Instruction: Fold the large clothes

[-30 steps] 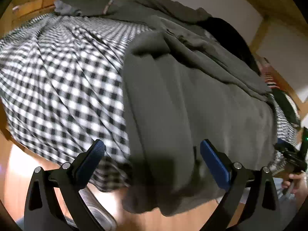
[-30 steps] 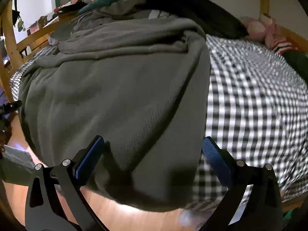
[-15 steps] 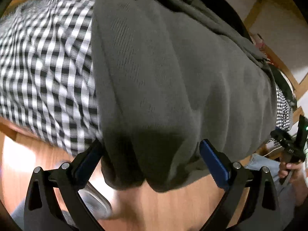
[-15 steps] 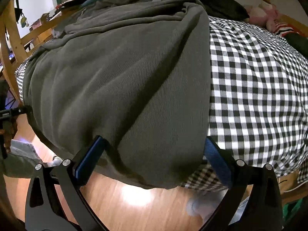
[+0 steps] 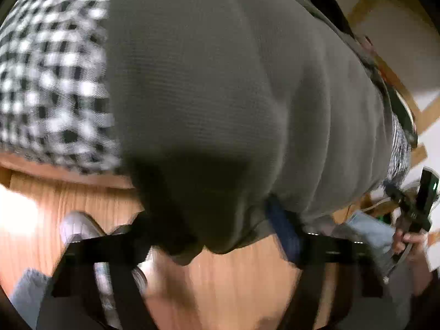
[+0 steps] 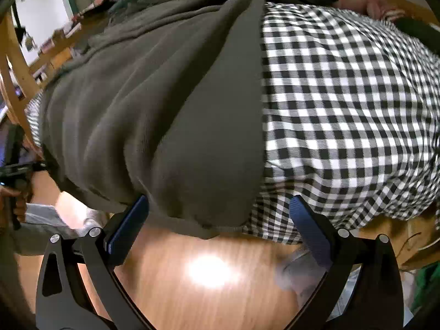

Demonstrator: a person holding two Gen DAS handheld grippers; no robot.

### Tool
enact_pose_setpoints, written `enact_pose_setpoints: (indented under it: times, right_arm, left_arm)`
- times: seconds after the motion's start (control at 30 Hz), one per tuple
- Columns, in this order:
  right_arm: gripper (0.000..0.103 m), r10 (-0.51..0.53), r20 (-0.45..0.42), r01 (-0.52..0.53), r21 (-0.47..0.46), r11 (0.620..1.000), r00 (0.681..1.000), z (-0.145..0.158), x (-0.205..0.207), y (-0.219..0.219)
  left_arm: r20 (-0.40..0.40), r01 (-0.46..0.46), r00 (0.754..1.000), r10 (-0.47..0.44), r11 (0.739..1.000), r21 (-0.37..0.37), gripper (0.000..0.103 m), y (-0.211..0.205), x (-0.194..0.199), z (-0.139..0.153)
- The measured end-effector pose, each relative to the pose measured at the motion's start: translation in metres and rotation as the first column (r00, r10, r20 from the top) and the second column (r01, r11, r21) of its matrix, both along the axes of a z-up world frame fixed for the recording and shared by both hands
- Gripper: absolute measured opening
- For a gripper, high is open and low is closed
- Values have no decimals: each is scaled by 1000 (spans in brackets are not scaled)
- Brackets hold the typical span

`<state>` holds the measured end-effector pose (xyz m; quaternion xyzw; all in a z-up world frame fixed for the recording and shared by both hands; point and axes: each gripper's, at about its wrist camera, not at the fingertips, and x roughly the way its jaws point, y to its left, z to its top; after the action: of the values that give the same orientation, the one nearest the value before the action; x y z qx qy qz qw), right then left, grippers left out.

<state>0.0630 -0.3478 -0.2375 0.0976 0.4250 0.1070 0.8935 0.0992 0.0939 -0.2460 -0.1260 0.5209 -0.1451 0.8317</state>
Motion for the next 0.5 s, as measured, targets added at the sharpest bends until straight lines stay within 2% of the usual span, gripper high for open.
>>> enact_pose_setpoints:
  times: [0.03, 0.07, 0.17, 0.3, 0.37, 0.4, 0.5]
  right_arm:
    - [100, -2, -4, 2, 29, 1000, 1000, 1, 0, -8]
    - [100, -7, -11, 7, 60, 998, 1000, 1, -2, -16]
    - [100, -41, -36, 45, 105, 993, 998, 0, -3, -38]
    - [100, -68, -63, 79, 187, 979, 996, 0, -2, -57]
    - [100, -42, -61, 55, 234, 971, 997, 1, -3, -56]
    - [100, -20, -64, 35, 232, 972, 998, 0, -2, -51]
    - [100, 27, -62, -17, 152, 988, 998, -8, 2, -28]
  left_arm:
    - [-21, -22, 1000, 20, 998, -55, 45, 9, -2, 2]
    - [-45, -45, 998, 42, 995, -92, 38, 17, -3, 5]
    - [-93, -55, 995, 43, 991, -126, 37, 24, -5, 11]
    - [-139, 11, 990, -22, 997, -81, 37, 9, -12, 22]
    - [-139, 45, 989, -54, 997, -65, 37, -2, -19, 20]
    - [-141, 55, 988, -63, 997, -58, 37, -4, -17, 19]
    - [-151, 60, 986, -65, 998, -38, 38, 4, -22, 11]
